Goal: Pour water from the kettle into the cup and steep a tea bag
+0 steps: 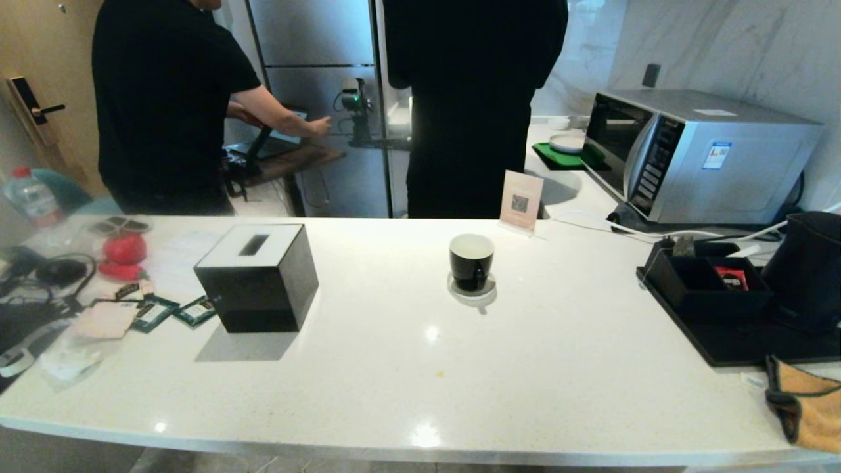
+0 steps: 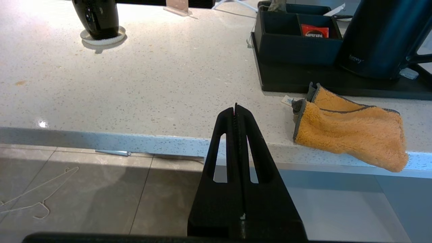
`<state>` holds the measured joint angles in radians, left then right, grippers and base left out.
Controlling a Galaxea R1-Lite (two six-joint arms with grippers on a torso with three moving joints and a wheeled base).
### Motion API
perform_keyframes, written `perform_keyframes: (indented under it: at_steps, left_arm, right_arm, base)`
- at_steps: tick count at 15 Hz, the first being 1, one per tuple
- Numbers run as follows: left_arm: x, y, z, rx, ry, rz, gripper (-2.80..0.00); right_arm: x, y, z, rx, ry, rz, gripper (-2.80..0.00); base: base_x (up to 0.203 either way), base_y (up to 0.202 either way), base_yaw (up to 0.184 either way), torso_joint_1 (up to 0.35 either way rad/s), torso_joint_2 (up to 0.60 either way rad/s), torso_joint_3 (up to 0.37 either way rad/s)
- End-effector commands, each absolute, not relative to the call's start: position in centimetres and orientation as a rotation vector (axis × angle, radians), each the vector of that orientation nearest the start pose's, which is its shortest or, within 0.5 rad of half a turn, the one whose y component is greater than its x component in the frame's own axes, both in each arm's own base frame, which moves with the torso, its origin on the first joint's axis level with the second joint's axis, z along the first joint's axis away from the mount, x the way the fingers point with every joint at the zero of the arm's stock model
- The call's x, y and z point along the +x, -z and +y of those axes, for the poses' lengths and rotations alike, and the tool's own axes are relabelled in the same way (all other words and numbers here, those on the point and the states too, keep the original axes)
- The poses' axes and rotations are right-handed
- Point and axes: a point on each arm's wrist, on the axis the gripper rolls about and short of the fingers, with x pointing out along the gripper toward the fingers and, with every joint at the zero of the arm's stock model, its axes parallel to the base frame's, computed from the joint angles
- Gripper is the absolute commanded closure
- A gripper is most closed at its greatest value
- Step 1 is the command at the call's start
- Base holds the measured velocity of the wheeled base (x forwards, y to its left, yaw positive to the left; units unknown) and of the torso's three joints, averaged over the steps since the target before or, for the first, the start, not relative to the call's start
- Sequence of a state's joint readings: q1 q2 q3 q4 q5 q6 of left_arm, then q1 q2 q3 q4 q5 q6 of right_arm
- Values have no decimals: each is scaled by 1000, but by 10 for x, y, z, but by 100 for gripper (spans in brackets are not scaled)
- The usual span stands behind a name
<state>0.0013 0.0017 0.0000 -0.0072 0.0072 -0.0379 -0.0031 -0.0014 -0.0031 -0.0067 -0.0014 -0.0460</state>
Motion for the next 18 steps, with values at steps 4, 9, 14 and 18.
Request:
perform_keyframes:
  at_steps: [4,9,14,18]
  left_arm:
    - [-23,-76,0,-38,-9,-5,0]
    - [-23,-76,0,-38,-9,-5,0]
    - [-23,-76,0,-38,-9,-5,0]
    - [-23,-76,0,-38,-9,-6,0]
  right_arm:
    - [-17,-101,0,-42,7,-42,0]
    - [4,-143,0,-14,42,2,0]
    - [57,-188,-7,24,127,76,0]
    - [118,-223,-20,33,172,123,0]
  base:
    - [0,0,0,0,0,0]
    - [0,0,0,0,0,0]
    - [0,0,0,0,0,0]
    - [0,0,0,0,0,0]
